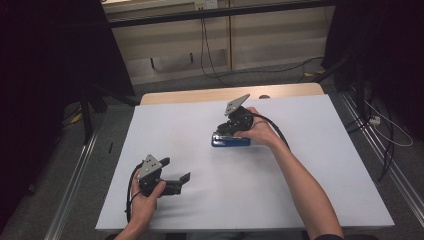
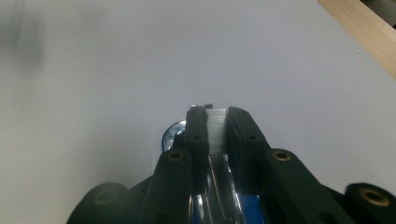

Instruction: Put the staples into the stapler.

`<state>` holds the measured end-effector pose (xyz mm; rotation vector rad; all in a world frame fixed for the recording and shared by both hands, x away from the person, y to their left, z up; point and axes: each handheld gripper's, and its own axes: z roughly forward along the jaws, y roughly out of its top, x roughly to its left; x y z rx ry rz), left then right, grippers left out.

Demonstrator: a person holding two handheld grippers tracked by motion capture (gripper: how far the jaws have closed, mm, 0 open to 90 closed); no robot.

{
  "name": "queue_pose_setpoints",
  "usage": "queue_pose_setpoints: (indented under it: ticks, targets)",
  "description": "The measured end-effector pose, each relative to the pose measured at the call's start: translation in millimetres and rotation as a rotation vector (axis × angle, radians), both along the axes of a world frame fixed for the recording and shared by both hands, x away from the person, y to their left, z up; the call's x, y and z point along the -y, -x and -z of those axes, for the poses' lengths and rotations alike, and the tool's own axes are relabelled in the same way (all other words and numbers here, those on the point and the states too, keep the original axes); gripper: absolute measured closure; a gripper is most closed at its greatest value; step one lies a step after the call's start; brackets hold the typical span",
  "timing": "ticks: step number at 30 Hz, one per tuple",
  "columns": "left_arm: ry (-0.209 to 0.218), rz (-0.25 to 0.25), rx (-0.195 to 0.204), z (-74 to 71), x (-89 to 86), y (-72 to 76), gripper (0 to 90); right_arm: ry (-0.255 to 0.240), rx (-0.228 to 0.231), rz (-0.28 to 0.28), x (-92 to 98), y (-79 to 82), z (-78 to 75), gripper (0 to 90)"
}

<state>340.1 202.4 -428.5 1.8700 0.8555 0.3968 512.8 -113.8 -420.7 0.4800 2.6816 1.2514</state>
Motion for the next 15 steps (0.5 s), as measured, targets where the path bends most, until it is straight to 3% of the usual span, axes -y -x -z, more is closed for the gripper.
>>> queue_pose_setpoints:
  ticks: [8,10,15]
  targets:
    - [0.001,0.001,-0.001,-0.1,-0.1,0.1,4.4,0.005,-0.006,-0.031,0.6,-2.9,0.9,79.0]
    - [0.003,0.002,-0.002,-0.1,0.0,0.1,4.4,0.025,0.022,-0.05,-0.2,-3.5,-0.3,79.0]
    - [0.005,0.001,0.0,-0.3,-0.3,0.3,4.4,0.044,0.034,-0.101,-4.2,-3.7,-0.7,79.0]
